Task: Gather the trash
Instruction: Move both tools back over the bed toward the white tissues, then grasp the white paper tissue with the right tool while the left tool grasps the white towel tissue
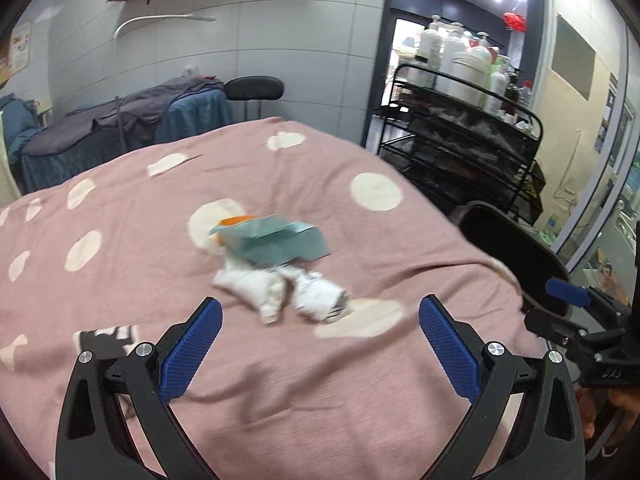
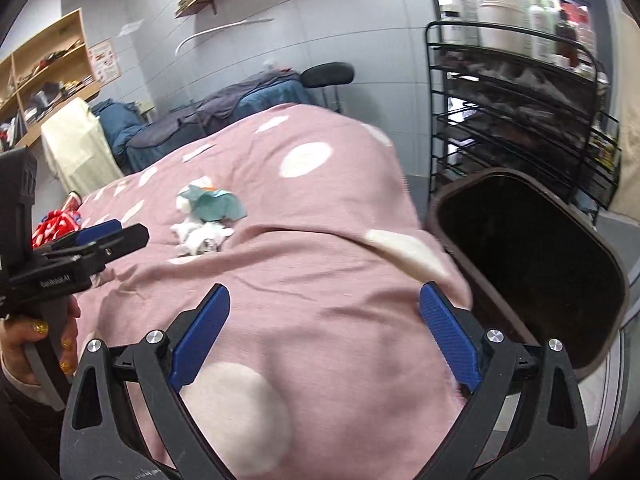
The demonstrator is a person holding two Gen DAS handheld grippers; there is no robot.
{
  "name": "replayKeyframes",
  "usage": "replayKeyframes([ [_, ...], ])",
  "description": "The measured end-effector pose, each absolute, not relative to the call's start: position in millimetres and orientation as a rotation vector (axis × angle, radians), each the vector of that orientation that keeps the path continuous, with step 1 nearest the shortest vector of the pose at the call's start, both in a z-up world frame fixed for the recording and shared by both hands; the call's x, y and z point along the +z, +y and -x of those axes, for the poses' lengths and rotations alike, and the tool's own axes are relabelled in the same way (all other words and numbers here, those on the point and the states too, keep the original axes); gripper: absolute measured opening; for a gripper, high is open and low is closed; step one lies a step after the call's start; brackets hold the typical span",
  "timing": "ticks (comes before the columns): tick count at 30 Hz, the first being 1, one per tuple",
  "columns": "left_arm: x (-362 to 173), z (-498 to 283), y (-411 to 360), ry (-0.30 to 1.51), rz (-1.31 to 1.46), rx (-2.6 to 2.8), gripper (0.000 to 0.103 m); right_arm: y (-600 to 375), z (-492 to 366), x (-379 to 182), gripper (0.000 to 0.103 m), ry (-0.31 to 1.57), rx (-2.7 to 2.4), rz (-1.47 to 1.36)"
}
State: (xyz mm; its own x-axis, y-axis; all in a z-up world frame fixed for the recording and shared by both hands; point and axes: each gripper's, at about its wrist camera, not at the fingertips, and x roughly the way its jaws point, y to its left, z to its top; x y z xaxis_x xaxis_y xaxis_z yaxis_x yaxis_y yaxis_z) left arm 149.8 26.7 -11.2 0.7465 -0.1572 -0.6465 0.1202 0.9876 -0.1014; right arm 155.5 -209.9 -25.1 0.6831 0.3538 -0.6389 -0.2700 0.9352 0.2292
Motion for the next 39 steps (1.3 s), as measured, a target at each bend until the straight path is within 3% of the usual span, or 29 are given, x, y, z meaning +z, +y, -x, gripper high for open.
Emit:
replayKeyframes([
  [14,-30.7,-144.8,81.4,0.779,0.097,-0.084,0.097,-106.7,-218.0,-26.6,0.094,0.92,0.555,-0.061],
  [23,-36.3,-153.9,94.3,0.817,0.099,-0.088,0.084,-33.9,-260.4,-49.0,0.067,1.07,0.625,0.157],
  [24,-36.9,-155.9,94.9,0.821,0.098,-0.09,0.083,-30.3,-263.6,-51.9,0.06,1.084,0.626,0.172],
  [25,-37.9,-158.2,96.5,0.829,0.101,-0.093,0.083,-26.8,-267.3,-55.6,0.044,1.099,0.629,0.185],
  [26,-38.8,-160.3,97.2,0.837,0.103,-0.095,0.081,-26.2,-270.6,-58.6,0.036,1.111,0.629,0.186],
  [39,-52.3,-215.1,67.2,0.966,0.038,-0.21,0.078,-89.6,-234.5,-22.8,0.034,0.978,0.596,0.03],
])
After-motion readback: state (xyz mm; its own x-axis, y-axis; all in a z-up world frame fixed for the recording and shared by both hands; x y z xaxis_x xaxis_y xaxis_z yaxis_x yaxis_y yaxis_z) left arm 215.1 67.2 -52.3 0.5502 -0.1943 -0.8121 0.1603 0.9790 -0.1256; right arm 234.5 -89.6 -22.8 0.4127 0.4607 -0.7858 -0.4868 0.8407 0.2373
